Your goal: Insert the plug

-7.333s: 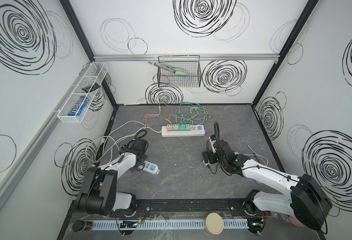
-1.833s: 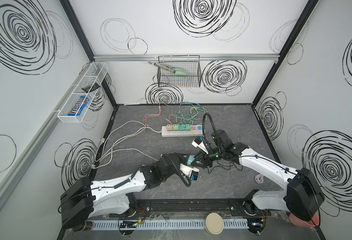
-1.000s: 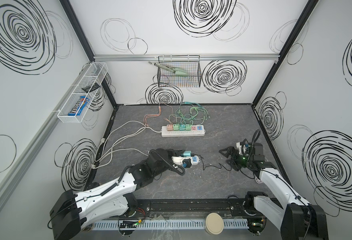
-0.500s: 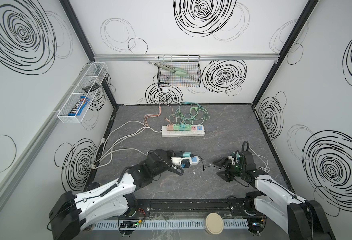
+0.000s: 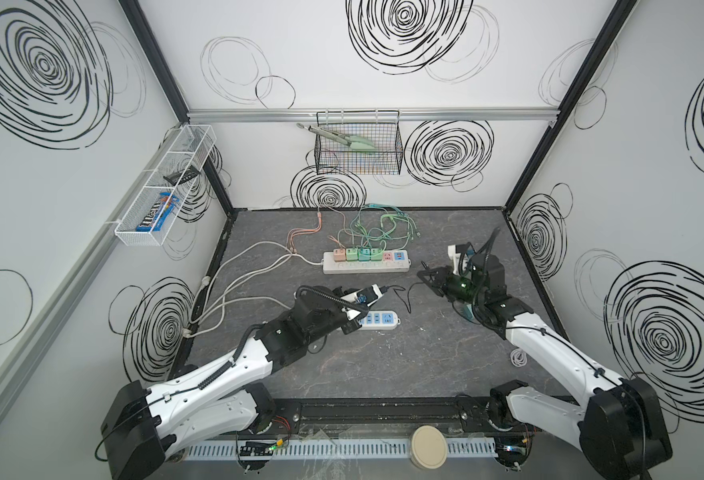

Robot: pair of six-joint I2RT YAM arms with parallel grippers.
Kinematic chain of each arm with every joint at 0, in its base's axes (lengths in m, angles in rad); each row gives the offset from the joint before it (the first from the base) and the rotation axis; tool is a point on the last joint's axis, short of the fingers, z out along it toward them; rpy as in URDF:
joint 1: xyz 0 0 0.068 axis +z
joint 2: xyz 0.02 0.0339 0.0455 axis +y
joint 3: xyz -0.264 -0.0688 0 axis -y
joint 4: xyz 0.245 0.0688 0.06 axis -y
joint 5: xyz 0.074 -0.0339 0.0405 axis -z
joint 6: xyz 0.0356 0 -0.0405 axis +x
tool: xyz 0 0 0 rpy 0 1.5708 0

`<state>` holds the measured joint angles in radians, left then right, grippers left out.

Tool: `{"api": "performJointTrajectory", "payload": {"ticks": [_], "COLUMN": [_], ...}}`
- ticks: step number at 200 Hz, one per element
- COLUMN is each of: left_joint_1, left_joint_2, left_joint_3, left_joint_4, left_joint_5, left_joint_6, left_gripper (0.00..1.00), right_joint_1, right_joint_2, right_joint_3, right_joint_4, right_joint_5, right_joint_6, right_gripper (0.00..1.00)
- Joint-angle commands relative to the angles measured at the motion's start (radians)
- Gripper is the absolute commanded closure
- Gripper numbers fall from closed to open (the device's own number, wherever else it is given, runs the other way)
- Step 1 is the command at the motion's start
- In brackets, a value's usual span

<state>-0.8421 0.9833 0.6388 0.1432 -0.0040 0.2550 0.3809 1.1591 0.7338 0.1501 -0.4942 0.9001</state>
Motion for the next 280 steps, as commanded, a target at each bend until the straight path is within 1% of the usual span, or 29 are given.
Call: {"api": "performJointTrajectory", "payload": {"ticks": [1, 19, 32, 62, 80, 87, 95, 100, 102, 104, 110, 111, 116, 117, 127, 134, 148, 154, 158, 174, 202, 215, 228, 237, 245, 251, 258, 273, 280], "left_joint_1": [0.006, 0.015, 0.02, 0.031, 0.064, 0.087, 0.114, 0.133, 0.141, 0.149, 0.171, 0.174, 0.191, 0.195, 0.225, 0.244, 0.277, 0.287, 0.295, 0.319, 0.34, 0.344, 0.347, 0.349, 0.349, 0.349, 0.349, 0.348, 0.349], "left_joint_2": [-0.032, -0.073, -0.09, -0.113, -0.144, -0.154, -0.165, -0.167, -0.169, -0.17, -0.17, -0.169, -0.168, -0.168, -0.162, -0.152, -0.132, -0.121, -0.115, -0.078, -0.009, 0.017, 0.04, 0.056, 0.072, 0.085, 0.1, 0.135, 0.15], "left_joint_3": [-0.106, -0.194, -0.254, -0.339, -0.404, -0.424, -0.44, -0.447, -0.451, -0.454, -0.464, -0.465, -0.472, -0.472, -0.491, -0.502, -0.523, -0.529, -0.532, -0.537, -0.53, -0.525, -0.521, -0.513, -0.504, -0.495, -0.487, -0.488, -0.492], "left_joint_4": [0.191, 0.237, 0.272, 0.282, 0.335, 0.351, 0.357, 0.361, 0.363, 0.365, 0.374, 0.375, 0.379, 0.38, 0.403, 0.421, 0.475, 0.489, 0.502, 0.546, 0.607, 0.638, 0.681, 0.707, 0.729, 0.737, 0.751, 0.808, 0.843], "left_joint_5": [-0.1, -0.179, -0.18, -0.163, -0.118, -0.098, -0.069, -0.054, -0.046, -0.039, -0.015, -0.013, 0.006, 0.011, 0.05, 0.075, 0.121, 0.136, 0.145, 0.192, 0.248, 0.279, 0.322, 0.361, 0.402, 0.429, 0.453, 0.475, 0.479], "left_joint_6": [-0.395, -0.599, -0.715, -0.815, -0.86, -0.874, -0.885, -0.893, -0.894, -0.896, -0.9, -0.901, -0.907, -0.909, -0.922, -0.933, -0.953, -0.959, -0.96, -0.965, -0.971, -0.969, -0.959, -0.944, -0.919, -0.901, -0.883, -0.871, -0.867], "left_gripper": [1.0, 1.0, 1.0, 1.0, 1.0, 1.0, 1.0, 1.0, 1.0, 1.0, 1.0, 1.0, 1.0, 1.0, 1.0, 1.0, 1.0, 1.0, 1.0, 1.0, 1.0, 1.0, 1.0, 1.0, 1.0, 1.0, 1.0, 1.0, 1.0], "right_joint_1": [0.109, 0.206, 0.27, 0.377, 0.435, 0.45, 0.46, 0.461, 0.462, 0.462, 0.46, 0.46, 0.458, 0.457, 0.454, 0.451, 0.439, 0.429, 0.422, 0.385, 0.325, 0.301, 0.271, 0.244, 0.223, 0.211, 0.205, 0.208, 0.208], "right_joint_2": [0.126, 0.271, 0.377, 0.659, 0.818, 0.868, 0.918, 0.938, 0.952, 0.956, 0.981, 0.981, 0.994, 0.998, 1.007, 1.002, 0.966, 0.943, 0.926, 0.848, 0.683, 0.601, 0.516, 0.462, 0.424, 0.402, 0.382, 0.34, 0.325], "right_joint_3": [0.144, 0.302, 0.404, 0.668, 0.845, 0.897, 0.951, 0.979, 1.0, 1.006, 1.05, 1.05, 1.08, 1.092, 1.137, 1.153, 1.136, 1.115, 1.097, 1.026, 0.853, 0.754, 0.628, 0.528, 0.467, 0.439, 0.42, 0.39, 0.381], "right_joint_4": [0.041, -0.012, -0.02, -0.037, -0.086, -0.098, -0.117, -0.132, -0.146, -0.151, -0.189, -0.189, -0.228, -0.245, -0.323, -0.374, -0.439, -0.454, -0.461, -0.471, -0.403, -0.333, -0.216, -0.128, -0.091, -0.092, -0.123, -0.206, -0.248], "right_joint_5": [0.026, 0.034, 0.025, -0.032, 0.002, 0.026, 0.042, 0.043, 0.041, 0.041, 0.039, 0.039, 0.039, 0.039, 0.047, 0.053, 0.071, 0.065, 0.06, 0.009, -0.042, -0.041, -0.047, -0.087, -0.128, -0.162, -0.206, -0.225, -0.244], "right_joint_6": [-0.247, -0.357, -0.412, -0.485, -0.491, -0.486, -0.481, -0.481, -0.483, -0.485, -0.503, -0.503, -0.53, -0.541, -0.599, -0.652, -0.734, -0.761, -0.774, -0.804, -0.82, -0.814, -0.782, -0.766, -0.772, -0.797, -0.858, -0.971, -1.021], "right_gripper": [1.0, 1.0, 1.0, 1.0, 0.96, 0.91, 0.82, 0.75, 0.68, 0.66, 0.52, 0.52, 0.44, 0.41, 0.28, 0.21, 0.1, 0.0, 0.02, 0.03, 0.03, 0.03, 0.03, 0.03, 0.03, 0.03, 0.03, 0.03, 0.0]}}
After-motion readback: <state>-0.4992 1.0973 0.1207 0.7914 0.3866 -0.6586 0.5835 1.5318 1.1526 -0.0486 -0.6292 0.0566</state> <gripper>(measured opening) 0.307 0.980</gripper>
